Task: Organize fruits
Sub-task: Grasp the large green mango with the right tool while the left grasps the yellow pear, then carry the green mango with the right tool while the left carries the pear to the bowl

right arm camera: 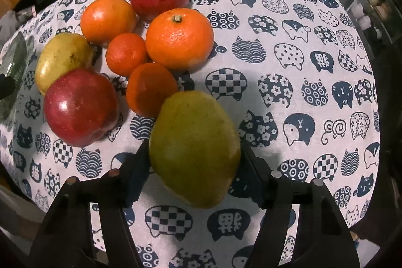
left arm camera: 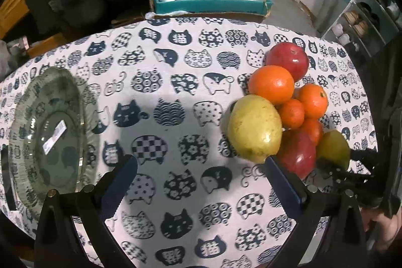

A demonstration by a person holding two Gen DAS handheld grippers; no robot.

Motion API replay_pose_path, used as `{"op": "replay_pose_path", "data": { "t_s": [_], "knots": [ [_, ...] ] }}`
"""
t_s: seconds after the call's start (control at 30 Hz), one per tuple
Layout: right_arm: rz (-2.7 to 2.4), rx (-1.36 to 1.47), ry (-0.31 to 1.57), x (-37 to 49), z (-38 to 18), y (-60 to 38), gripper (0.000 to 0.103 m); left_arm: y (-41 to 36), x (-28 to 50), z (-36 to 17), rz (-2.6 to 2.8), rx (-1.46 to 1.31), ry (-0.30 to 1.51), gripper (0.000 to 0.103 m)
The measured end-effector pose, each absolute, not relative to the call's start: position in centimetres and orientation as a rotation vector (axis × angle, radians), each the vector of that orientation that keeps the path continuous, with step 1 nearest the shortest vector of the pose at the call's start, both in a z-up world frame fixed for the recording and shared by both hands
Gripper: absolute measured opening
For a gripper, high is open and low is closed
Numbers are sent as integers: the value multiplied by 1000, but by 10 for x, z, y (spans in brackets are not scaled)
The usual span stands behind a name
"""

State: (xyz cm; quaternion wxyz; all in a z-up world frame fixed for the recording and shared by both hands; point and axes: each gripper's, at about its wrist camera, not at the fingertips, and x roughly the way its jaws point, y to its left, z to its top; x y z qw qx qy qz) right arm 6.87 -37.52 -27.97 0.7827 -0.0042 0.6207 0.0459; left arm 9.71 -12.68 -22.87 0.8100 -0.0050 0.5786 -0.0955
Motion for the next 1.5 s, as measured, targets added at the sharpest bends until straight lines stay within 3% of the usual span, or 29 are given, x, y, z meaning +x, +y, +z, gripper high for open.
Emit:
{"op": "replay_pose_path", "data": {
  "t_s": [0.5,0.73,0.87,1.5],
  "knots": [
    [1,24,1213,86,-255,-414,67,-169,134,-257,-252,-62,1299,102],
    [-9,60,1179,95,-250,-423,67,-173,141,-272,-289,-111,1353,85],
    [2,68,1174,104,-250,-416,68,-174,140,-277,-338,-156,1370,68],
    [3,22,1087,106,-218,-390,67,-155,122,-248,-238,6,1219,67]
  ]
}}
